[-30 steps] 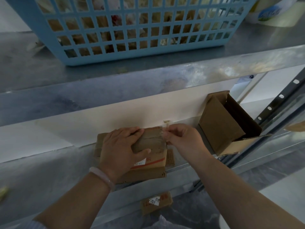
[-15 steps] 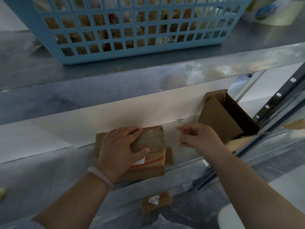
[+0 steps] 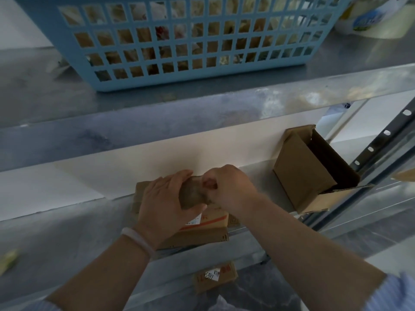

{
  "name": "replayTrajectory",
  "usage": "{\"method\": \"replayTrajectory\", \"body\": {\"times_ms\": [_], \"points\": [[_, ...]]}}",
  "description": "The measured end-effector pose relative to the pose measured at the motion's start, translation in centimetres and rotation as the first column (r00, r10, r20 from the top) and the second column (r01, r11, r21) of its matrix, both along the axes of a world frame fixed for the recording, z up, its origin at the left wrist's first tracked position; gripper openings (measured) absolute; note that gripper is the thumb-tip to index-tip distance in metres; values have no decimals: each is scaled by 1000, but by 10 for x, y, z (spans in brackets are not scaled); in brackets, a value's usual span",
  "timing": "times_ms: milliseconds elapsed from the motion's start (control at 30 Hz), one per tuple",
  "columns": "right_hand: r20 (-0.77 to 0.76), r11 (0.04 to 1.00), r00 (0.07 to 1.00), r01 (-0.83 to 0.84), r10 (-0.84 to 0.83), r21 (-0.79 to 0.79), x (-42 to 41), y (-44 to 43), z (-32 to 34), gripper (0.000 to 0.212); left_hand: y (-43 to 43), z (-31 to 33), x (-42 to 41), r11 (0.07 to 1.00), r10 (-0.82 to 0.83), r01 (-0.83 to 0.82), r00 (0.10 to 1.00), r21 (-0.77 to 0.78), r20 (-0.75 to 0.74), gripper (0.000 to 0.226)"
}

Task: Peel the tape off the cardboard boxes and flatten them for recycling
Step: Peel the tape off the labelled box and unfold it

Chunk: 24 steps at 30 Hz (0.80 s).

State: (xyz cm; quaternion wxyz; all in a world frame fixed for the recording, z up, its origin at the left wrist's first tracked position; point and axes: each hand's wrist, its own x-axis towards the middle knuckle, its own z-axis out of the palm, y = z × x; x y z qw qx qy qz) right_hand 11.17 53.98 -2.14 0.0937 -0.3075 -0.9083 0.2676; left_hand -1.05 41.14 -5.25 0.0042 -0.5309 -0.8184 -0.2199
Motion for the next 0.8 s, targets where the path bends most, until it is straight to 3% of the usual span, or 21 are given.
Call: {"method": "replayTrajectory", "body": {"times_ms": [100,200,367,433,500,567,600,667,700,733,800], "points": [[-54,1000,999,-10,9,-21,-3,1,-8,23,-1,1,-2,999,-30,29,999,28,41,68],[-54,977,991,-110,122,183,-3,1,-18,9,-1,-2,-5,998,-56,56,998,-4,42,58],[-47,935,969,-223,245,275,8,11,-26,21,2,-5,-5,1000,-14,12,998,29,57,34],[-178,970,958,-204,226,132,20,14,-30,21,5,-5,-5,999,4,-7,998,39,59,22],[-367,974,925,16,-101,-228,34,16,-35,26,7,-3,-5,998,19,-23,997,51,78,18],[-364,804,819,184,-444,-566,44,19,-44,29,8,-3,-5,997,30,-37,996,73,89,18],[-294,686,800,189,-522,-702,47,19,-51,29,9,-3,-5,996,35,-42,995,80,91,18],[-136,490,844,163,-519,-856,49,14,-65,37,9,-3,-5,995,42,-51,994,89,102,18],[-96,437,872,143,-480,-888,48,10,-70,40,9,-2,-5,995,44,-53,994,87,101,17],[-82,419,893,125,-442,-899,47,5,-73,42,9,-2,-4,995,40,-47,996,83,85,17],[-92,471,907,126,-412,-873,45,0,-73,42,8,-2,-3,996,19,-22,999,81,44,16]]}}
